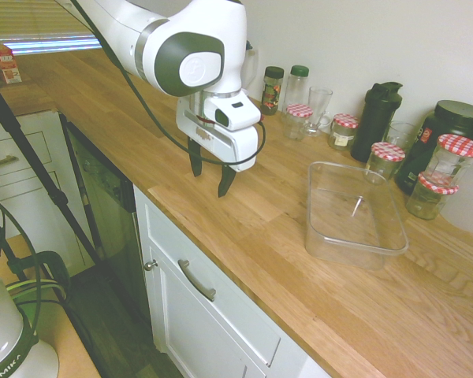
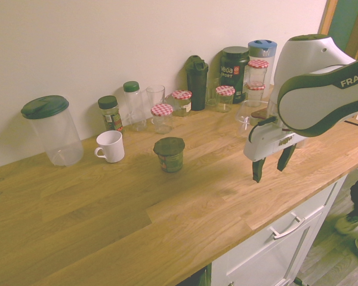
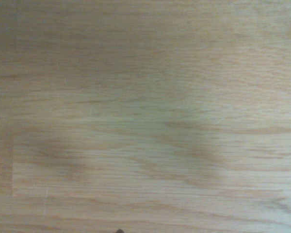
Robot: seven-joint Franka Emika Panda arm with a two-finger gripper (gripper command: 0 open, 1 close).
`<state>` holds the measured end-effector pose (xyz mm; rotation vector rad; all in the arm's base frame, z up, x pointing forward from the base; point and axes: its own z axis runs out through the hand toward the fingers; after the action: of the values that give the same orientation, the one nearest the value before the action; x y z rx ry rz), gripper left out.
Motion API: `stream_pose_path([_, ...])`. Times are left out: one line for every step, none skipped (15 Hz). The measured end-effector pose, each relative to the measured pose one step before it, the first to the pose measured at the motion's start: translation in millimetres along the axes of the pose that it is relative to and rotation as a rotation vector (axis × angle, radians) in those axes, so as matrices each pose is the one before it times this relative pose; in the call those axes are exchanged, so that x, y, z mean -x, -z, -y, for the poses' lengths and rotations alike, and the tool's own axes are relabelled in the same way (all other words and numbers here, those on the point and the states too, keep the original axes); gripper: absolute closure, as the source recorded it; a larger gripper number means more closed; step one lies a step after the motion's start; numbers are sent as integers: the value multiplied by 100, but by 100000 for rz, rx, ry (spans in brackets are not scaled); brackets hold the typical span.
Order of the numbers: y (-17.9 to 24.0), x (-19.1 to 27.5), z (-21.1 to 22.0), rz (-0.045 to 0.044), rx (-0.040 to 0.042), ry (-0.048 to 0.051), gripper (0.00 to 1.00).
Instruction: Put the cereal into the container
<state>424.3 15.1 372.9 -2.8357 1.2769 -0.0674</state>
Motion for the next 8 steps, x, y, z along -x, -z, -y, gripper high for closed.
stream_pose_path([-70, 17, -14, 61, 402, 227, 0])
stream_pose_path([27, 82, 108, -785, 386, 776, 0])
stream_pose_path([270, 193, 546, -2011, -1495, 941, 0])
stream_pose_path([352, 383, 866, -2918, -2392, 1232, 0])
stream_pose_path([187, 572, 1079, -2960, -2787, 898, 0])
stream_pose_path([-34, 613, 1156, -2871, -2978, 678, 0])
stream_pose_path([-286, 560, 1085, -3508, -2370, 1513, 0])
stream_pose_path([-497, 590, 1088, -3653, -2468, 1714, 0])
